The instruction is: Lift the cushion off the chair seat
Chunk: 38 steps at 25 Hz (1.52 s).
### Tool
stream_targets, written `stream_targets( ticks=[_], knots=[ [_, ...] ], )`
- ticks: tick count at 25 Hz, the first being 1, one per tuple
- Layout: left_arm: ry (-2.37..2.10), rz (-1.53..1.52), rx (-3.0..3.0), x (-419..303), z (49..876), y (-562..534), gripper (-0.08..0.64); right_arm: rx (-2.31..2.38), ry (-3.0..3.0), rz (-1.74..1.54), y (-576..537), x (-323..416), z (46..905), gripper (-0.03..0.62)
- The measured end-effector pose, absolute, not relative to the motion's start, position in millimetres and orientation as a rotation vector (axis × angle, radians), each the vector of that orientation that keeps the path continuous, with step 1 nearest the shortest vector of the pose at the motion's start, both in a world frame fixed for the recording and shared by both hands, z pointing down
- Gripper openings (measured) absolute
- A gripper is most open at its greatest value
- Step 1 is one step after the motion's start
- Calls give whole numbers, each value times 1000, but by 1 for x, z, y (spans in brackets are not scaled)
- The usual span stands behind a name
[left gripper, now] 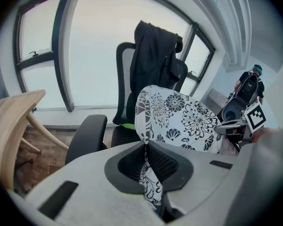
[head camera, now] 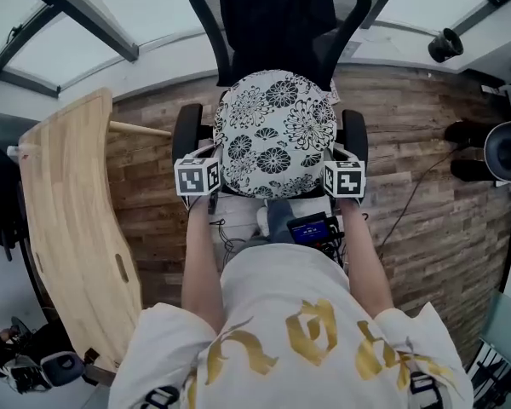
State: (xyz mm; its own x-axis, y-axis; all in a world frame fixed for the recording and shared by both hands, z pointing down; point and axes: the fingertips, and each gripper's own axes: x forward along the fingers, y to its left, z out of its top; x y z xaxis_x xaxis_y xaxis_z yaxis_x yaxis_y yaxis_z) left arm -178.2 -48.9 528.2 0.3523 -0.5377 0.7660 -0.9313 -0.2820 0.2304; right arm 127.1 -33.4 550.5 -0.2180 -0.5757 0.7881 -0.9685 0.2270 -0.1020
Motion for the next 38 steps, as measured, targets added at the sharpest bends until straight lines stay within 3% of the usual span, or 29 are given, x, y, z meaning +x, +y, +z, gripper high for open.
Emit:
stream_targets(
  ticks=[14, 38],
  knots=[
    [-1335, 667, 2032, -182, 478, -45, 20, 1505, -1938, 797, -11, 129, 516, 28],
    [-1320, 666, 2050, -186, 476, -44, 20, 1514, -1952, 771, -4, 130, 505, 21]
  ],
)
